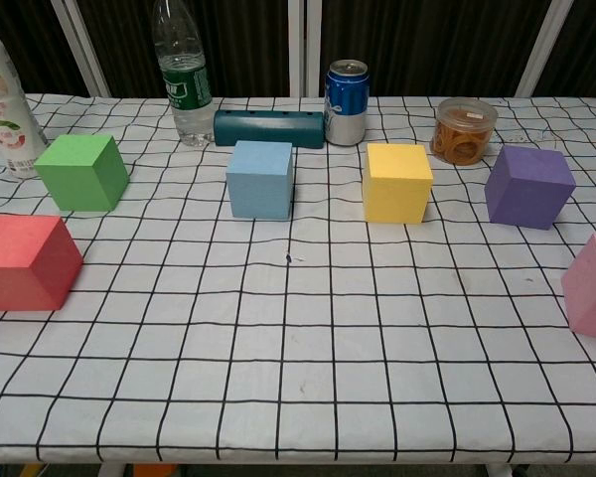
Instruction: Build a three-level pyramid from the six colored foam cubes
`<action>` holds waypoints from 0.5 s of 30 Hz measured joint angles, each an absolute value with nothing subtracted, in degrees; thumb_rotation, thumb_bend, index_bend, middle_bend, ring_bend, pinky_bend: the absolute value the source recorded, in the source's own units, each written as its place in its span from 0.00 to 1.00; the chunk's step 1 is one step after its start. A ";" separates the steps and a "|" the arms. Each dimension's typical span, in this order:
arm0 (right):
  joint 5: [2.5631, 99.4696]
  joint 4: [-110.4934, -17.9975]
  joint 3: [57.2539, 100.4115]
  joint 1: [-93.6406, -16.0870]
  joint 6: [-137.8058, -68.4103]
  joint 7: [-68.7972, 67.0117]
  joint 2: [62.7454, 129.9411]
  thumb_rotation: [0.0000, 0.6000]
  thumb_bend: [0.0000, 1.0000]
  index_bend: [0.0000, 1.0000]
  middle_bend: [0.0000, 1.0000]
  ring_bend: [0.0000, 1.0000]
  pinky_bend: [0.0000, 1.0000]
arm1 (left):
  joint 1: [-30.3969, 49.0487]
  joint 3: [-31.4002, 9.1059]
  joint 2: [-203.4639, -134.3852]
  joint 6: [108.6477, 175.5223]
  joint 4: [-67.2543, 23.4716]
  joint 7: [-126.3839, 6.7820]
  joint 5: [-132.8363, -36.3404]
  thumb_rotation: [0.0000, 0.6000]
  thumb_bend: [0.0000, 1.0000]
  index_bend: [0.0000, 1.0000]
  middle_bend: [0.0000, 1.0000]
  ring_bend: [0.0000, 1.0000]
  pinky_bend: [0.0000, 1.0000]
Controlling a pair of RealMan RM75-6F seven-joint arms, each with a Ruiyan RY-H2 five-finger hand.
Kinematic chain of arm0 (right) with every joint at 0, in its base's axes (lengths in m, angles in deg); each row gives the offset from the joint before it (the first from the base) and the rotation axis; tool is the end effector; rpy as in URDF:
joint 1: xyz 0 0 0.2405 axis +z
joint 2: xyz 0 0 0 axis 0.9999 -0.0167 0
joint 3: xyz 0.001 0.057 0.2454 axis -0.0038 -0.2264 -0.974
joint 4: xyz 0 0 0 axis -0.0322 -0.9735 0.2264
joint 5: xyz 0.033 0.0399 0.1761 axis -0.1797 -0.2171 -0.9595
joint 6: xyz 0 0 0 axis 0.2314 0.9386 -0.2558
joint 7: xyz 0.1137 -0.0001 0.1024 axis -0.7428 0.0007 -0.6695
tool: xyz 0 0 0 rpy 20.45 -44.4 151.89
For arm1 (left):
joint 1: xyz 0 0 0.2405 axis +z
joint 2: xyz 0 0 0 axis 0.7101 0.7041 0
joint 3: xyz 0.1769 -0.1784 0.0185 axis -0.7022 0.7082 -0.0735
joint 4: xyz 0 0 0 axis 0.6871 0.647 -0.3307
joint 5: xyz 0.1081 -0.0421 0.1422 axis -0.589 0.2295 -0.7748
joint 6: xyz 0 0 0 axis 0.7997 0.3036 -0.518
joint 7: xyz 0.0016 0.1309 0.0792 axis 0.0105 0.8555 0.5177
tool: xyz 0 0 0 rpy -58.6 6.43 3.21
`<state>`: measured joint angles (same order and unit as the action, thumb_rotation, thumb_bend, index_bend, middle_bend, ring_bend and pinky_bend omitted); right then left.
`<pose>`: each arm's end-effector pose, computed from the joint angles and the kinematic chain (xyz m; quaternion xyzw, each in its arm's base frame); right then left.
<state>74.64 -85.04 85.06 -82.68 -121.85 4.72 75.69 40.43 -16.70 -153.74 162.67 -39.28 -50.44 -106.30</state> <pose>-0.2840 -0.1981 0.1820 0.6165 -0.3684 0.3787 0.5837 -0.3079 0.1867 0.1661 -0.6061 -0.3600 -0.3323 0.6266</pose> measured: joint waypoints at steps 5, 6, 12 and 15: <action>74.40 -85.57 85.02 -82.29 -121.23 5.24 75.48 1.00 0.06 0.00 0.09 0.00 0.01 | 40.22 -16.60 -154.08 162.08 -39.17 -50.25 -105.84 1.00 0.00 0.13 0.10 0.00 0.00; 74.42 -85.71 85.00 -82.26 -121.23 5.21 75.40 1.00 0.06 0.00 0.09 0.00 0.01 | 40.20 -16.58 -154.09 162.10 -39.22 -50.27 -105.87 1.00 0.00 0.13 0.10 0.00 0.00; 74.95 -86.38 84.96 -81.87 -120.97 3.55 74.82 1.00 0.07 0.00 0.09 0.00 0.01 | 40.15 -16.58 -153.75 162.43 -39.59 -50.30 -106.40 1.00 0.00 0.13 0.10 0.00 0.00; 75.48 -86.87 85.25 -81.19 -119.56 2.27 74.29 1.00 0.07 0.00 0.10 0.00 0.01 | 40.20 -16.51 -153.49 162.79 -39.96 -50.01 -106.59 1.00 0.00 0.13 0.10 0.00 0.00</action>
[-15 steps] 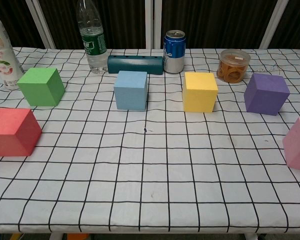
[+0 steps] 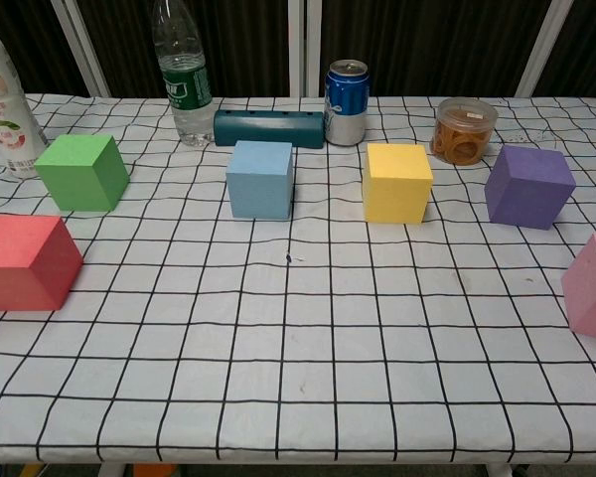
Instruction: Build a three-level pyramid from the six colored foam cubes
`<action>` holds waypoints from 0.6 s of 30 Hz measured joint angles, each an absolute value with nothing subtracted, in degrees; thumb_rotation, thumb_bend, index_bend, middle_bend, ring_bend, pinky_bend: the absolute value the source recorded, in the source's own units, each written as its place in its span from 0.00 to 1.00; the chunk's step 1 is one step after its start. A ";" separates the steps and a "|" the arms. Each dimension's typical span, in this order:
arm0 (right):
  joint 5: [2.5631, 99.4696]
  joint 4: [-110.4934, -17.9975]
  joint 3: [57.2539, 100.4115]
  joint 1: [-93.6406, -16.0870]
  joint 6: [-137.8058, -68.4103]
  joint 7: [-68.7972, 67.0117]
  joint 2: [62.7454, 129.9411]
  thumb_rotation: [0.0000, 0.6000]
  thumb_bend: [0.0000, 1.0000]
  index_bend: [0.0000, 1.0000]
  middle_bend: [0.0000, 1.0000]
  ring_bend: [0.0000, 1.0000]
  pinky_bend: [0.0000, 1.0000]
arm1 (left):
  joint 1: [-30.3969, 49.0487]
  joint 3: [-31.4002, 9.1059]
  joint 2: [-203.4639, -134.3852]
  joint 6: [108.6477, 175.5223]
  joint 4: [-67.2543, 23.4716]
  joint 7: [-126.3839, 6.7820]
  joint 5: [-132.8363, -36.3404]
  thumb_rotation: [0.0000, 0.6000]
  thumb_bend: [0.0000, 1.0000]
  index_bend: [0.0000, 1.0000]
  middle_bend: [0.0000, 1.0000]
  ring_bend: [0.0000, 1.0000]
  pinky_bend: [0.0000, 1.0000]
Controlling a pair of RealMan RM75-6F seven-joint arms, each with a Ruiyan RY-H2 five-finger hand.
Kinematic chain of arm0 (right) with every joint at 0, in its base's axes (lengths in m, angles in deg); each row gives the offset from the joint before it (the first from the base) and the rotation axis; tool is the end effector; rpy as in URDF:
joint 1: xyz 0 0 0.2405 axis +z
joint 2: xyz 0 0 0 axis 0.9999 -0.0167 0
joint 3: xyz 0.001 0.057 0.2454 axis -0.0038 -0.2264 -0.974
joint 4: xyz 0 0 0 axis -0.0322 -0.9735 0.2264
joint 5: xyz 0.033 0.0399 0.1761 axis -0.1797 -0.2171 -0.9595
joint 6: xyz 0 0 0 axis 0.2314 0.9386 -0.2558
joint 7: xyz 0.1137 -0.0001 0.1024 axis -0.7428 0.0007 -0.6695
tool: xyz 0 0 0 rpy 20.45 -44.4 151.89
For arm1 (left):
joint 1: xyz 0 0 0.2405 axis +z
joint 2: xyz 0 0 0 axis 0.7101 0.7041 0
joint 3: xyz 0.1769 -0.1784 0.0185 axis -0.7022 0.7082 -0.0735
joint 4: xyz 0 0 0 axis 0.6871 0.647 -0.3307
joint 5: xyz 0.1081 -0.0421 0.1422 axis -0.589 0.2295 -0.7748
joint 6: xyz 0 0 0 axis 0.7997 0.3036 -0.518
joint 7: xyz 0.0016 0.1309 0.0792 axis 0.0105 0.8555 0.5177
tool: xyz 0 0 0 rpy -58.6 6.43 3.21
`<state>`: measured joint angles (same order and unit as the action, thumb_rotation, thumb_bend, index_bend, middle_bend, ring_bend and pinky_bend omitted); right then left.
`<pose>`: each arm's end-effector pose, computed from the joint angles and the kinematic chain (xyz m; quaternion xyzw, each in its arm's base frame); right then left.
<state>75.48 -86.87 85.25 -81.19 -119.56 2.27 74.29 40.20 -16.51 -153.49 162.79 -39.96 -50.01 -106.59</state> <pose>-0.2748 -0.2038 0.1797 0.6262 -0.3837 0.3900 0.5555 -0.3043 0.1884 0.1669 -0.6075 -0.3562 -0.3361 0.6254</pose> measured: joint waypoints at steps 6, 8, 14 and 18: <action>76.59 -88.36 85.28 -77.65 -114.35 0.14 73.22 1.00 0.09 0.00 0.11 0.00 0.01 | 40.22 -16.61 -153.14 163.23 -40.39 -50.05 -107.44 1.00 0.00 0.13 0.10 0.00 0.00; 76.77 -88.73 84.94 -75.87 -112.19 -0.61 73.23 1.00 0.10 0.00 0.11 0.00 0.01 | 40.17 -16.70 -153.04 163.14 -40.48 -50.33 -107.58 1.00 0.00 0.13 0.10 0.00 0.00; 76.17 -88.46 82.96 -69.49 -104.90 -2.88 75.32 1.00 0.11 0.00 0.11 0.00 0.01 | 40.11 -17.08 -152.90 162.51 -40.55 -50.89 -107.65 1.00 0.00 0.13 0.10 0.00 0.00; 74.55 -87.02 81.45 -64.67 -98.88 -3.30 77.74 1.00 0.11 0.00 0.11 0.00 0.01 | 40.19 -17.03 -152.60 162.73 -40.64 -51.18 -107.71 1.00 0.00 0.13 0.10 0.00 0.00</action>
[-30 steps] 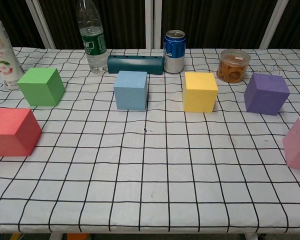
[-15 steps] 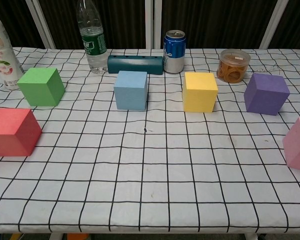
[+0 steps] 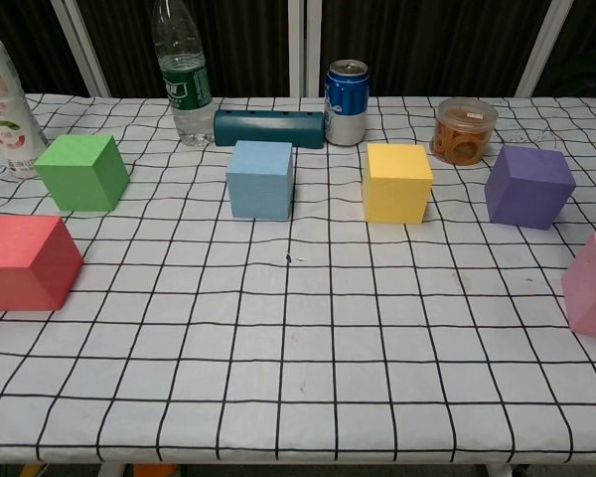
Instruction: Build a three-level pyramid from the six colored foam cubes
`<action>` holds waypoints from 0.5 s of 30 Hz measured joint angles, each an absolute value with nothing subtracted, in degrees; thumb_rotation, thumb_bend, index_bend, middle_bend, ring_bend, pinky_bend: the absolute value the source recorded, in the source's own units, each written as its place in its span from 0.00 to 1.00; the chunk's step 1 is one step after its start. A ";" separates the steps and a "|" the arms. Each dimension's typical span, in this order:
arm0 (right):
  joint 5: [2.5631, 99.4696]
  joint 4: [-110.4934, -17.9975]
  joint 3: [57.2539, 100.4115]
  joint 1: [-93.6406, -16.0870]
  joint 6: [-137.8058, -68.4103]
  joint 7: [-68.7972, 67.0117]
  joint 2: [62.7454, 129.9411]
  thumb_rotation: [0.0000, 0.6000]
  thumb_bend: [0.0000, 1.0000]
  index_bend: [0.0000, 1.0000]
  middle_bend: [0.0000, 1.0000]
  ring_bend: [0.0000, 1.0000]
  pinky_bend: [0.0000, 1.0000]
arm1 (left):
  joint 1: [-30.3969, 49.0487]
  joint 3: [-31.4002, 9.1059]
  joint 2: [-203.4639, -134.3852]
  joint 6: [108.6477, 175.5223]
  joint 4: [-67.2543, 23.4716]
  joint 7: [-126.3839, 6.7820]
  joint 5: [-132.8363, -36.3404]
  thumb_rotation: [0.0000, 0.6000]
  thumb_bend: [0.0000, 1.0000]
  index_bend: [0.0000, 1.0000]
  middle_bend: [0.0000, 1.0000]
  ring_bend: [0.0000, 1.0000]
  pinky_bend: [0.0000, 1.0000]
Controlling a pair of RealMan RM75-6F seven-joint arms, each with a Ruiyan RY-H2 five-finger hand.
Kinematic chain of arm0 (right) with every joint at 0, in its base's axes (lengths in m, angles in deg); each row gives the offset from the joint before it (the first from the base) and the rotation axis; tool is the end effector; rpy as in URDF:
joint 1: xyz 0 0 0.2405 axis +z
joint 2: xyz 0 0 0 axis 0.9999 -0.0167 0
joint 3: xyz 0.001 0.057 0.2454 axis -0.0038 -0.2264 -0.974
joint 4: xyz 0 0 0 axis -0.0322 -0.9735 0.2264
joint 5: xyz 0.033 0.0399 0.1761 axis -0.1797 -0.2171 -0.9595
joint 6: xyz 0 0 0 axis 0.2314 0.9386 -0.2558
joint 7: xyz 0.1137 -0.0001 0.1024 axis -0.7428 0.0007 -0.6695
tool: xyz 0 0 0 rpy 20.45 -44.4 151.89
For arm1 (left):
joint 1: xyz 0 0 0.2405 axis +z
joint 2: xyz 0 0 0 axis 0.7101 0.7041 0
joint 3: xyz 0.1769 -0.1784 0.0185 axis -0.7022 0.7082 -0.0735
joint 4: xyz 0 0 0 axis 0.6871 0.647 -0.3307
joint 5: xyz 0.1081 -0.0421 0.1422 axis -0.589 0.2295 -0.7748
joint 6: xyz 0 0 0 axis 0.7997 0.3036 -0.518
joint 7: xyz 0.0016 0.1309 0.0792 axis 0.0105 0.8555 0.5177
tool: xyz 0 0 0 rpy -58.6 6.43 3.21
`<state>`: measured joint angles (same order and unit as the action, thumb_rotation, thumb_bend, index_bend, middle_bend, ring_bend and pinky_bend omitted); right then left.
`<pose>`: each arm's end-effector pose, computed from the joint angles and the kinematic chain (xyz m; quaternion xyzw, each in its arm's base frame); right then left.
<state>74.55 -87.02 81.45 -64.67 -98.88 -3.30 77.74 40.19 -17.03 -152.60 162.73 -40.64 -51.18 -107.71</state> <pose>-0.2130 -0.2780 0.1212 0.7116 -0.4129 0.3997 0.4042 -0.3013 0.1868 0.1682 -0.6126 -0.3588 -0.3423 0.6155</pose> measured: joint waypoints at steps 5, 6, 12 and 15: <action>71.12 -83.05 79.30 -57.72 -90.82 -3.79 82.33 1.00 0.11 0.00 0.11 0.00 0.01 | 40.13 -17.04 -152.24 162.56 -40.80 -51.59 -107.75 1.00 0.00 0.13 0.10 0.00 0.00; 70.53 -82.08 78.94 -56.54 -89.65 -3.90 83.28 1.00 0.11 0.00 0.11 0.00 0.01 | 40.14 -17.06 -152.20 162.50 -40.82 -51.59 -107.73 1.00 0.00 0.13 0.10 0.00 0.00; 66.18 -75.49 76.84 -50.48 -83.74 -5.43 89.35 1.00 0.13 0.00 0.14 0.00 0.01 | 40.01 -16.96 -151.81 162.30 -41.21 -51.70 -107.59 1.00 0.00 0.13 0.10 0.00 0.00; 64.68 -72.22 76.10 -48.24 -81.69 -6.76 92.13 1.00 0.13 0.00 0.14 0.00 0.01 | 39.94 -16.94 -151.63 162.29 -41.37 -51.71 -107.72 1.00 0.00 0.13 0.10 0.00 0.00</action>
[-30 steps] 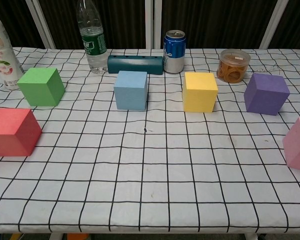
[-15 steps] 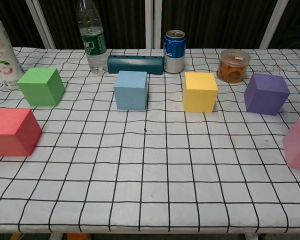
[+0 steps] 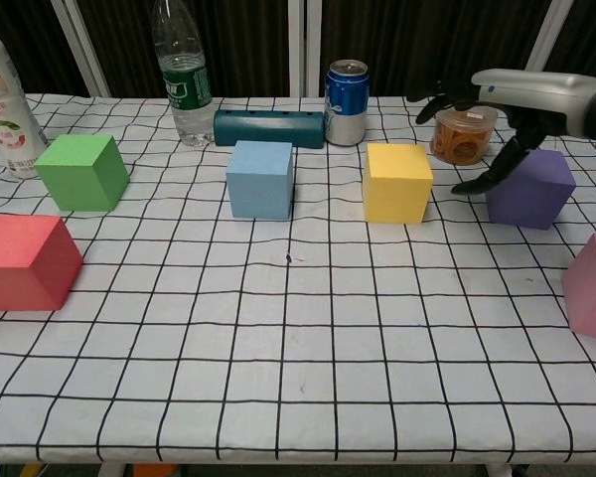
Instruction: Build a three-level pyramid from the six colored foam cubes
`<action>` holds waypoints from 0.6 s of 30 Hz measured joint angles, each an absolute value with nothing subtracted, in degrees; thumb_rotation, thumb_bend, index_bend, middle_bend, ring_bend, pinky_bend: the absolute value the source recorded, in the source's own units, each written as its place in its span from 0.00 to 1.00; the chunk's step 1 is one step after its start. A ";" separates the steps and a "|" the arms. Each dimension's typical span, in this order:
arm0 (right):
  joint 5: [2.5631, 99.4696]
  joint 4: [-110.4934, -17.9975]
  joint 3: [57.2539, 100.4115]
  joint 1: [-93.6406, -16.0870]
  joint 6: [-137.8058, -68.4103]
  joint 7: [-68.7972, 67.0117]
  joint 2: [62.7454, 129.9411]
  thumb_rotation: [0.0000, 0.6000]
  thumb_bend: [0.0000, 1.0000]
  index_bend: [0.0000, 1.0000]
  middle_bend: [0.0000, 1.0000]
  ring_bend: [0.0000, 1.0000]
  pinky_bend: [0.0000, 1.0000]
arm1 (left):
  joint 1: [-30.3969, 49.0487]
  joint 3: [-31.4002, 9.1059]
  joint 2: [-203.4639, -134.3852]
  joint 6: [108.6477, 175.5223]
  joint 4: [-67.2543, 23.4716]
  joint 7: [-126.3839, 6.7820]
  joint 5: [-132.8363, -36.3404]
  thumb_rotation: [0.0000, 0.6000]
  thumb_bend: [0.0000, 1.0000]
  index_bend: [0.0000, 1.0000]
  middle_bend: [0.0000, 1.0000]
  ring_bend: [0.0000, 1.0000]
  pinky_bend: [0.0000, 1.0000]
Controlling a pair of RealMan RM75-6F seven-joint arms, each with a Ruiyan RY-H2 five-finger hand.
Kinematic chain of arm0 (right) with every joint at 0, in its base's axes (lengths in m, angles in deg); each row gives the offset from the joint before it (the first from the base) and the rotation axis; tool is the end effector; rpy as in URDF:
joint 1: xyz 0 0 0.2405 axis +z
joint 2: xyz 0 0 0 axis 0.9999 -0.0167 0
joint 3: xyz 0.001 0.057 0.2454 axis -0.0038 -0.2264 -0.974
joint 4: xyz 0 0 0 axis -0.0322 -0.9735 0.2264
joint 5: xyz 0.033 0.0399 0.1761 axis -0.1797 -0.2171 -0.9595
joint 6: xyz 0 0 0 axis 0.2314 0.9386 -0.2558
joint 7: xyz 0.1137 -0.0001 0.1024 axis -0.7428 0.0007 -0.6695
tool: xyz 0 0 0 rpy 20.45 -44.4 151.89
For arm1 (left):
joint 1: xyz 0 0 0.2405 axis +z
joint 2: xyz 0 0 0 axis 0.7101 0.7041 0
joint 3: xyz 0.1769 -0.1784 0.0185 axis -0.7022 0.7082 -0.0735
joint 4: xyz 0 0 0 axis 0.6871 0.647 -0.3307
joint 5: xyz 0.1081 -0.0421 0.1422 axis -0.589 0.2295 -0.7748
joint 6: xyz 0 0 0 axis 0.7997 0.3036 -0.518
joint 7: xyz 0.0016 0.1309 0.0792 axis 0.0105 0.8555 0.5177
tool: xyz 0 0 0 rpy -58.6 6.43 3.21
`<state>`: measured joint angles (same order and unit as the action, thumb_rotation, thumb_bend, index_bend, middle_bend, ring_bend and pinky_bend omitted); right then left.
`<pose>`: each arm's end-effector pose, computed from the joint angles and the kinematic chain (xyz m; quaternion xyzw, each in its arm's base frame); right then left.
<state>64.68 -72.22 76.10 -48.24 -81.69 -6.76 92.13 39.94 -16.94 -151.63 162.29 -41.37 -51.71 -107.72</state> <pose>-0.1651 -0.3583 0.0447 0.7331 -0.4527 0.3809 0.3355 -0.2997 0.1883 0.1716 -0.6138 -0.3605 -0.3438 0.6124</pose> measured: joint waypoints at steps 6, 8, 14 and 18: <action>62.80 -66.24 75.63 -45.05 -79.19 -7.29 96.65 1.00 0.13 0.00 0.18 0.00 0.01 | 39.97 -16.92 -151.51 162.12 -41.42 -51.96 -107.36 1.00 0.00 0.13 0.10 0.00 0.00; 62.22 -64.49 75.65 -44.12 -78.55 -7.26 98.09 1.00 0.13 0.00 0.19 0.00 0.01 | 39.95 -16.89 -151.50 161.97 -41.38 -52.07 -107.20 1.00 0.00 0.13 0.10 0.00 0.00; 61.69 -60.76 75.98 -42.32 -77.95 -6.88 100.68 1.00 0.15 0.03 0.20 0.00 0.01 | 39.86 -16.80 -151.30 161.97 -41.31 -52.39 -107.25 1.00 0.00 0.13 0.10 0.00 0.00; 61.61 -59.15 76.49 -41.70 -78.09 -6.57 101.69 1.00 0.15 0.09 0.23 0.00 0.01 | 39.96 -16.67 -151.17 162.30 -41.34 -52.58 -107.24 1.00 0.00 0.13 0.10 0.00 0.00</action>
